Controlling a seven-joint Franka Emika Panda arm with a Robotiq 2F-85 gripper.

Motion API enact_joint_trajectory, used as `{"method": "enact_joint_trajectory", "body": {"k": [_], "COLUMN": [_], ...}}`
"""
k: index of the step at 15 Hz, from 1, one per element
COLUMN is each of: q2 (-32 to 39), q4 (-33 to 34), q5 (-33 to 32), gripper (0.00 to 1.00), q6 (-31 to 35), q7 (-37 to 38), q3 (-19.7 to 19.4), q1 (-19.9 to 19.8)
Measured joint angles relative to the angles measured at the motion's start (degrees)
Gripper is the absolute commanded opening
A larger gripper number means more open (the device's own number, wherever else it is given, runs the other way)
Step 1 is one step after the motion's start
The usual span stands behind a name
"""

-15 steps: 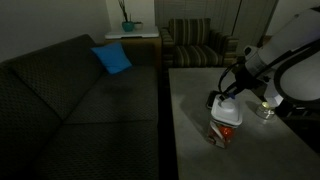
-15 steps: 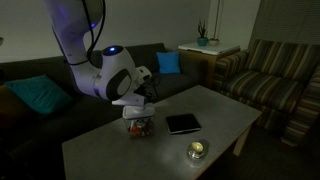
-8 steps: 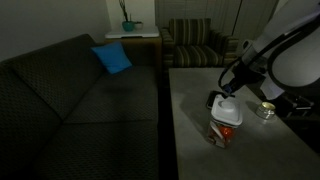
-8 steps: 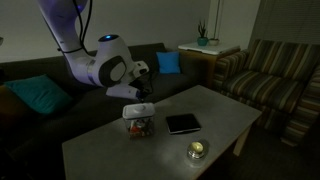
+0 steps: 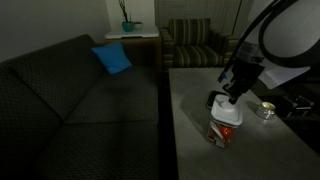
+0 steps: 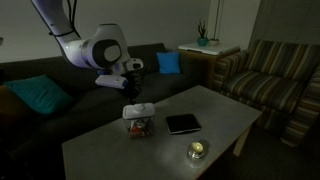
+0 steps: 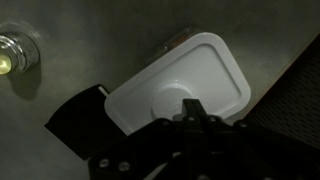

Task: Place the lid on the container and push the button

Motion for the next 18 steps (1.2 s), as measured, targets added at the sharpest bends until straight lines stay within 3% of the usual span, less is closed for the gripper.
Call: {"method": "enact_joint_trajectory", "body": {"k": [2, 5, 8, 13, 18], "q2": [-0.4, 2.2, 5.3, 8.9, 10.2], "q4": [0.4, 3.8, 6.9, 11.0, 13.2], "q5": [0.0, -0.1, -0.3, -0.3, -0.3], "gripper": [0.0, 0.0, 0.0, 0.0, 0.0], "q6": [-1.9, -1.6, 0.5, 0.4, 0.1], "q7": [-0.4, -3.2, -5.1, -7.8, -9.4], "q3": [2.2, 4.8, 5.5, 8.8, 11.4], "q1": [-1.8, -7.7, -11.9, -16.5, -18.7]}}
